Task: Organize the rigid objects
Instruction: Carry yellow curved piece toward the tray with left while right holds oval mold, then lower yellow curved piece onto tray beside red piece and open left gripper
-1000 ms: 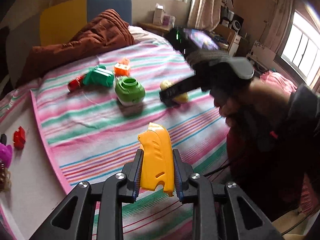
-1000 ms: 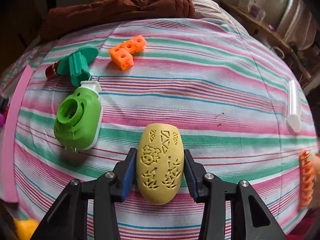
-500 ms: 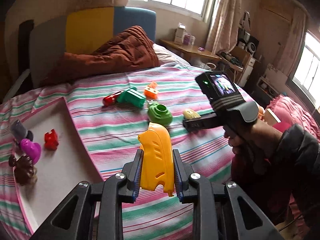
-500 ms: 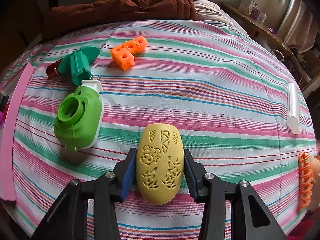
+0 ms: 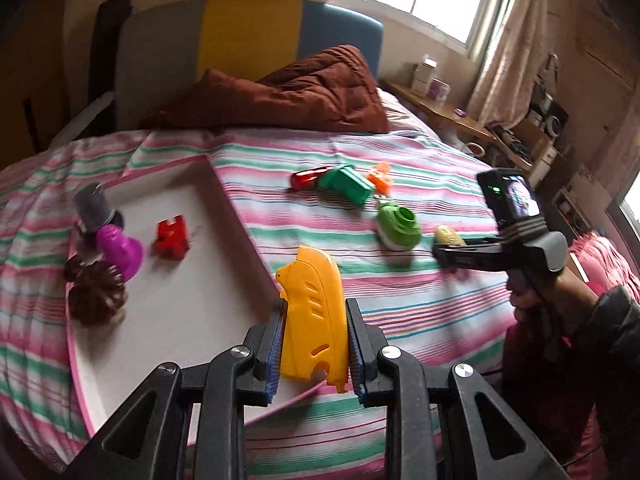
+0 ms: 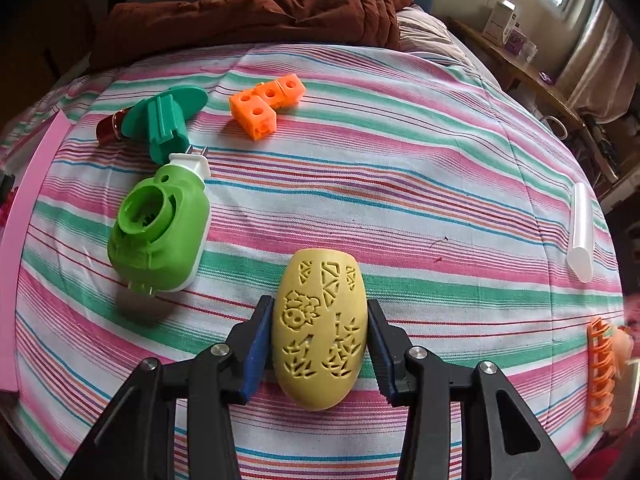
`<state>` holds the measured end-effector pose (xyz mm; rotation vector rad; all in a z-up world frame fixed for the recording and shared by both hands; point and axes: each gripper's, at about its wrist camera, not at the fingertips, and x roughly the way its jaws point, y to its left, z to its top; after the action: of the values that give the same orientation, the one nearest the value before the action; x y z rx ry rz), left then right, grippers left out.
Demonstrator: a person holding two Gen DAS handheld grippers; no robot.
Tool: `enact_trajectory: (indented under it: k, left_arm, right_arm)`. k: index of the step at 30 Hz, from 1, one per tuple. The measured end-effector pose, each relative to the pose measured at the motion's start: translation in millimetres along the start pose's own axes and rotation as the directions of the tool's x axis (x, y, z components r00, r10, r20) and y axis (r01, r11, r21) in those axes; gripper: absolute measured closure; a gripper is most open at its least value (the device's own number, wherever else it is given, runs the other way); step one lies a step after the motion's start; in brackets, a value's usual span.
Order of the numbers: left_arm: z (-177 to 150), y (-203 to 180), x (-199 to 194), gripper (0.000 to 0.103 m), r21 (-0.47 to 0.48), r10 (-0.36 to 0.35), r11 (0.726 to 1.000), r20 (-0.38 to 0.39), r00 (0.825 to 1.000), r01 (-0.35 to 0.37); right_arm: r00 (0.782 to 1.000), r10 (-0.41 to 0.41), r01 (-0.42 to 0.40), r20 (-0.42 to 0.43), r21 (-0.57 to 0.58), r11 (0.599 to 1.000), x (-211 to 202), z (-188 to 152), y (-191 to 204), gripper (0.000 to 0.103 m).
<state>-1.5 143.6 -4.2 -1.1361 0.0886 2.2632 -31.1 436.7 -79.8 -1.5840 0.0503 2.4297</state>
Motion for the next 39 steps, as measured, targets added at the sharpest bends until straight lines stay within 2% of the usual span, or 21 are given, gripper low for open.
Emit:
enact_trajectory:
  k: [8,16,21,26,29,32,36,39]
  left_arm:
    - [-8,31,-2,0.076,-0.056,0.044,0.997,-0.011,0.999,-0.045]
    - [-16,88,-4,0.076,-0.203,0.073,0.976,-0.042,0.996,-0.080]
    - [-5,103,-1,0.076,-0.270,0.013,0.963,-0.038,0.999,-0.023]
    - [22,102,13,0.076,-0.281,-0.033,0.959,-0.017,0.999,0.027]
    - [41,103,30,0.076,-0.277,-0.035,0.961,-0.020,0.999,0.028]
    - [52,110,53,0.076,-0.313,-0.064,0.949,-0.053,0.997,0.044]
    - [61,111,74,0.076,-0.320,-0.086,0.945,-0.061,0.994,0.062]
    - [66,114,90,0.074,-0.330,-0.081,0.943,-0.086,0.993,0.049]
  right_arm:
    - [1.000,-0.006,0.007,0.004,-0.009,1.000,1,1,-1,0.058]
    - [1.000,-0.014,0.014,0.006,-0.021,1.000,2,1,-1,0.058]
    - [1.000,-0.019,0.019,0.007,-0.028,0.999,2,1,-1,0.058]
    - [1.000,-0.020,0.021,0.007,-0.031,0.999,2,1,0,0.058]
    - [1.000,-0.023,0.023,0.008,-0.034,0.999,2,1,0,0.058]
    - [1.000,-0.025,0.026,0.009,-0.039,0.999,2,1,-1,0.058]
    - [1.000,-0.026,0.027,0.009,-0.046,0.999,3,2,0,0.058]
    - [1.000,-0.026,0.027,0.009,-0.046,0.999,3,1,-1,0.058]
